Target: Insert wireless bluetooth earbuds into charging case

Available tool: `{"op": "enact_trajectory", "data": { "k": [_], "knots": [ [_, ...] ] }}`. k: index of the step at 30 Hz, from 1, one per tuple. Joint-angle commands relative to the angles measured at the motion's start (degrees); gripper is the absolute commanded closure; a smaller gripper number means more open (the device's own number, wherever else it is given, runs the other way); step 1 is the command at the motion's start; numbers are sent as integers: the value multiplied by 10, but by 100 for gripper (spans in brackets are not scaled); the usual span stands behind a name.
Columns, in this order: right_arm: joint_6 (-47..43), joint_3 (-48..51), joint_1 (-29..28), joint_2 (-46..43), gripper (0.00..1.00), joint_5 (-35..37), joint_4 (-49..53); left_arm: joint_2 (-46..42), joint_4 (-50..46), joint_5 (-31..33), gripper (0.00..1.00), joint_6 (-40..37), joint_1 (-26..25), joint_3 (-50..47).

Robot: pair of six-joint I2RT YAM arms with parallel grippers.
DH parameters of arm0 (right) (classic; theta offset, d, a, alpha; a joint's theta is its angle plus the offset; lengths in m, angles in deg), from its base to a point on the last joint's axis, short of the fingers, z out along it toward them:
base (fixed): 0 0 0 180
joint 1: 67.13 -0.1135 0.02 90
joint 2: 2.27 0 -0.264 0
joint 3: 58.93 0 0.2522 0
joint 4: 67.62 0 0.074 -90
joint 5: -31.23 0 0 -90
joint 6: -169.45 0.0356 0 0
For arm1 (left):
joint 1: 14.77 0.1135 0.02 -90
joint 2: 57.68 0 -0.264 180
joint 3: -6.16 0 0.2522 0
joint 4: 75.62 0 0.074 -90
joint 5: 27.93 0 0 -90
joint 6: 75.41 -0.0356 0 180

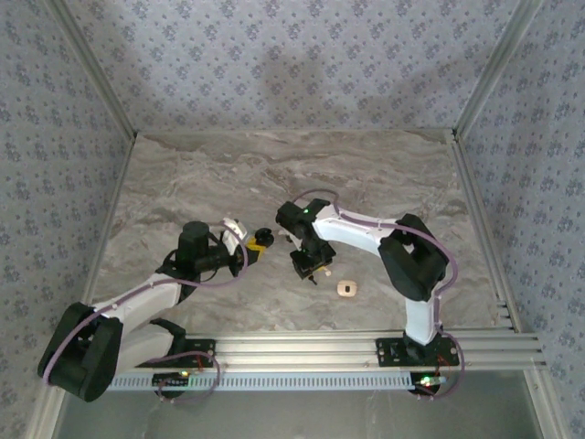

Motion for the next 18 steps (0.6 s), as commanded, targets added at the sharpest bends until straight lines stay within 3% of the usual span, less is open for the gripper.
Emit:
{"op": "enact_trajectory", "data": {
  "k": [1,18],
  "knots": [
    [-5,-1,-6,16,59,-19,-1,-1,4,-16,90,3,2,2],
    [19,19,-4,31,61,-27,-19,8,9,-19,90,3,2,4]
  ]
}}
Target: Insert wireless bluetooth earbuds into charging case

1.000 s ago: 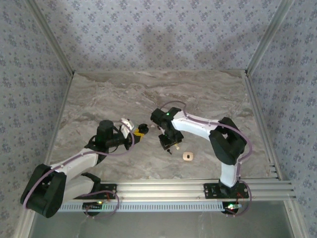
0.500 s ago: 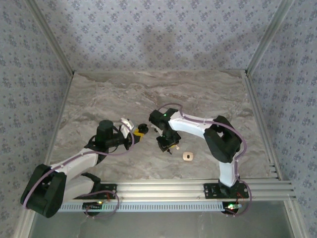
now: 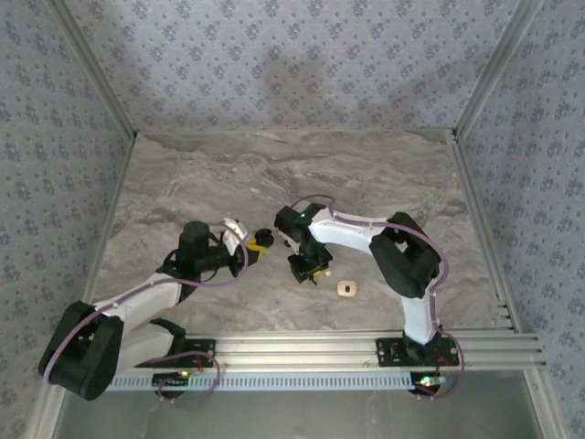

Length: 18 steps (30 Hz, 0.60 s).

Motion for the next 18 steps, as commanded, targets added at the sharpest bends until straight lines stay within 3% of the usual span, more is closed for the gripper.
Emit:
{"op": "enact_trajectory", "data": {
  "k": [1,9,18],
  "knots": [
    [14,6,-1,8,61,-4,10,2,9,-18,90,3,2,4],
    [20,9,0,9,65,3,5,3,6,-20,90,4,2,4],
    [26,6,-6,5,63,32,25,0,5,-19,90,4,2,3]
  ]
}}
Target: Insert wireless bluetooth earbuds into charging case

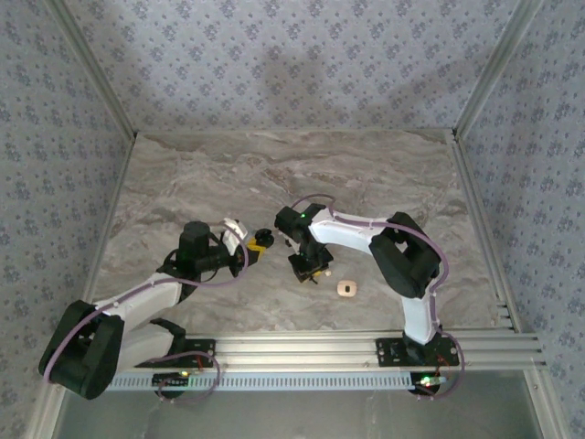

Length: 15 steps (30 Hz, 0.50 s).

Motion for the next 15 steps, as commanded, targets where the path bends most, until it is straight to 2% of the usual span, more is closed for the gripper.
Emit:
{"op": "enact_trajectory", "data": {
  "k": [1,6,15],
  "knots": [
    [12,4,-7,4,62,22,29,-2,5,-19,90,4,2,3],
    [13,5,-9,2,62,25,31,-3,4,-19,90,4,2,3],
    [26,25,-9,-7,69,13,3,-7,1,-18,90,4,2,2]
  ]
}}
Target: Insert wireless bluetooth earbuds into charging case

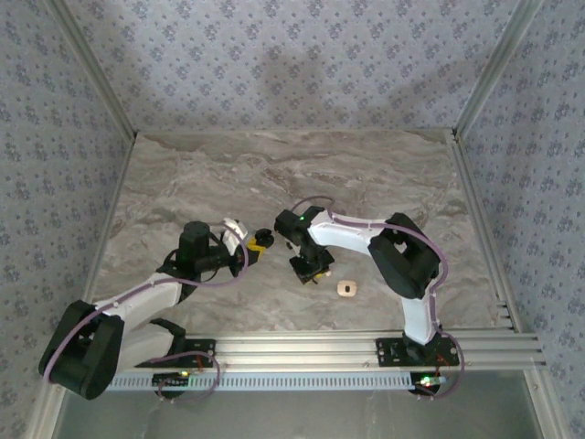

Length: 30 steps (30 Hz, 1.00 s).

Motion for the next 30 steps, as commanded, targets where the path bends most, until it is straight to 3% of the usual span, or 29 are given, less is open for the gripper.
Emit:
{"op": "enact_trajectory", "data": {
  "k": [1,10,15,30],
  "knots": [
    [19,14,-3,-8,70,1,1,-7,0,-18,90,4,2,2],
    [49,50,1,-42,72,15,-44,-7,-1,-18,90,3,2,4],
    [54,55,1,-51,65,19,-73,-13,-6,-17,90,4,1,4],
    [93,120,-2,-104,76,69,-127,-10,-18,-6,90,-5,-3,3]
  ]
}}
